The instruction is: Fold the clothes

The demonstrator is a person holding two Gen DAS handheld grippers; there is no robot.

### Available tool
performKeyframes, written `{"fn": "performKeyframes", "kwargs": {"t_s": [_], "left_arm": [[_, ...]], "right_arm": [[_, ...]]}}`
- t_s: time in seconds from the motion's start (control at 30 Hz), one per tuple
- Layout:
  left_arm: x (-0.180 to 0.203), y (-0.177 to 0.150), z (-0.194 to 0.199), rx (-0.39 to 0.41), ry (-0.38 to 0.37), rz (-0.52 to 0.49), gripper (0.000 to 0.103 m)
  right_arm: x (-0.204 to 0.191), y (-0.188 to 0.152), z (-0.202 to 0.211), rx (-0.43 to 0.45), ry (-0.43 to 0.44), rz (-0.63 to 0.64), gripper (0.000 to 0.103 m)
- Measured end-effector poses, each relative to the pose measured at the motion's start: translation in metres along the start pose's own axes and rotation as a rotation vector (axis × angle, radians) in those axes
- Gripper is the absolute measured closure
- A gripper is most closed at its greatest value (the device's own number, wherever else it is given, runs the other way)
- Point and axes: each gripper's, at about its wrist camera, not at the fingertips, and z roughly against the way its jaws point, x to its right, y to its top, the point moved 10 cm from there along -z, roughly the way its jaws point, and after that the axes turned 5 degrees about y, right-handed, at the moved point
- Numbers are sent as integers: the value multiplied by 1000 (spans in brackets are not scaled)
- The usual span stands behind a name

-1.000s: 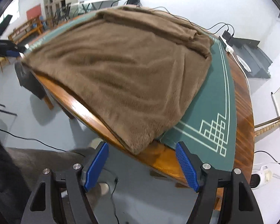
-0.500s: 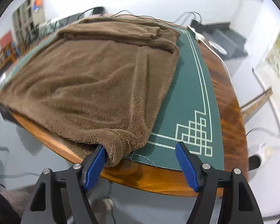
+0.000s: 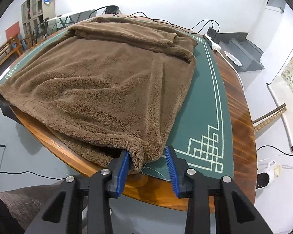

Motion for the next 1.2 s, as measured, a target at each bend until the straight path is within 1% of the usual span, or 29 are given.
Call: {"fn": "performKeyframes", "kwargs": {"t_s": [0.03, 0.07, 0.1, 0.13, 0.2, 0.23, 0.3, 0.4, 0.43, 0.5, 0.57, 0.67, 0.73, 0.77, 0.83, 0.97, 1.03, 1.13, 1.2], "left_arm": [[4, 3, 0, 0, -10, -5, 74], [7, 5, 2, 6, -10, -10, 77], [8, 8, 4, 13, -11, -14, 86], [7, 12, 7, 24, -10, -16, 91], [3, 19, 16, 47, 0, -12, 92], [0, 27, 25, 65, -14, -11, 91], [-3, 41, 43, 96, -49, -14, 91], [9, 69, 77, 155, -77, -83, 91], [18, 81, 90, 183, -72, -124, 91], [35, 105, 111, 232, -72, -184, 91], [44, 124, 133, 266, -81, -218, 91], [63, 170, 152, 314, -109, -272, 91], [73, 198, 159, 337, -124, -297, 91], [78, 214, 161, 349, -130, -308, 88], [91, 253, 163, 370, -142, -326, 88], [112, 311, 153, 400, -136, -363, 88], [122, 341, 137, 395, -138, -370, 88], [131, 379, 108, 373, -140, -359, 88], [133, 398, 89, 355, -140, -346, 88]], "right_arm": [[-1, -1, -1, -2, 2, 1, 65], [-3, -1, -3, -7, 6, 6, 65], [-4, -2, -4, -12, 10, 11, 67], [-6, -2, -5, -16, 18, 18, 77], [-7, 0, -2, -7, 30, 31, 87], [-5, 2, 3, 8, 18, 35, 90], [5, 11, 19, 46, 16, 13, 90], [20, 35, 45, 105, 28, -14, 90], [23, 43, 52, 122, 24, -15, 90], [32, 66, 69, 171, 8, -20, 90], [44, 90, 84, 222, -1, -44, 90], [59, 124, 99, 283, -12, -75, 90], [72, 152, 108, 324, -30, -81, 90], [76, 162, 110, 337, -39, -81, 90], [87, 190, 115, 373, -67, -82, 90], [111, 249, 111, 424, -126, -83, 90], [122, 271, 101, 427, -142, -95, 90], [141, 310, 74, 416, -159, -123, 90], [150, 331, 55, 402, -167, -137, 90]]}}
